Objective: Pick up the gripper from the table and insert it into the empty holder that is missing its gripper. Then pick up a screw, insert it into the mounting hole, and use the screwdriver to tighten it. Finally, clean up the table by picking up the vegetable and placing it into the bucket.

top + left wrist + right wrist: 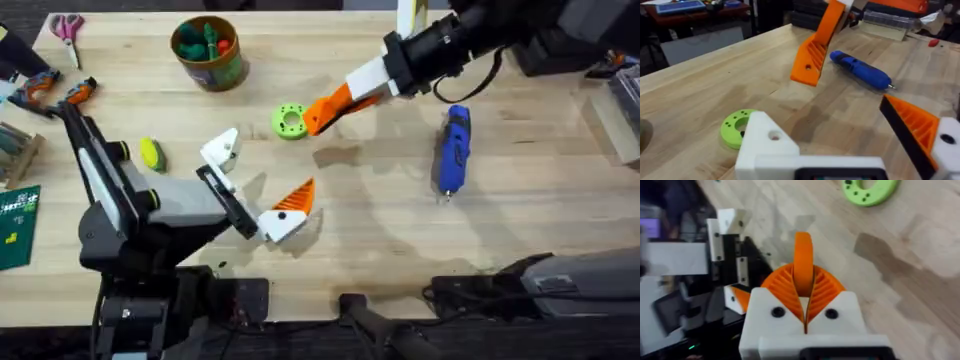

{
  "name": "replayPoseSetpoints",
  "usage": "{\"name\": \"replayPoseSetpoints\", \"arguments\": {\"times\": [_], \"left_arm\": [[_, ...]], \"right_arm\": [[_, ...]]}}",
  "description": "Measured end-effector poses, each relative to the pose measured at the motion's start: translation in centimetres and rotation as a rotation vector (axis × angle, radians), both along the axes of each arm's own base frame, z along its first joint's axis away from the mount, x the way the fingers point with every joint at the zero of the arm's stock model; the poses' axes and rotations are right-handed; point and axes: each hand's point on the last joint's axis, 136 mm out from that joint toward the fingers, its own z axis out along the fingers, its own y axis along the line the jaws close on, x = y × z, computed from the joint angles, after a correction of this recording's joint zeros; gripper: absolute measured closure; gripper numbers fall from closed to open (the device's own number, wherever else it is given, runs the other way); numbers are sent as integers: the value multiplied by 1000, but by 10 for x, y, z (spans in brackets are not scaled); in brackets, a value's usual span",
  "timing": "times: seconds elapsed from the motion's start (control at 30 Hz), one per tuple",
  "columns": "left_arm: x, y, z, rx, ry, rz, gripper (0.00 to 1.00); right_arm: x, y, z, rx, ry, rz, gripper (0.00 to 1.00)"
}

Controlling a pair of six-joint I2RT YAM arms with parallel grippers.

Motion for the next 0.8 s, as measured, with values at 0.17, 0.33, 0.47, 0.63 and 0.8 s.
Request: {"name": "replayPoseSetpoints", "arguments": {"times": [0.17, 0.33, 0.47, 0.63, 0.8], "left_arm": [[-5, -4, 0, -1, 2, -37, 15], [-8, -6, 0, -3, 4, -59, 15], [-9, -7, -1, -4, 5, -67, 15], [-9, -7, 0, -2, 2, -67, 16], [-10, -7, -1, -2, 2, -70, 15]], "right_arm": [[-8, 15, 0, 118, 101, 65, 989], [-17, 30, -1, 223, 180, 133, 989], [-21, 38, 0, 340, 242, 194, 989], [-33, 39, -3, 444, 318, 235, 989], [-43, 38, -2, 510, 337, 255, 989]]}}
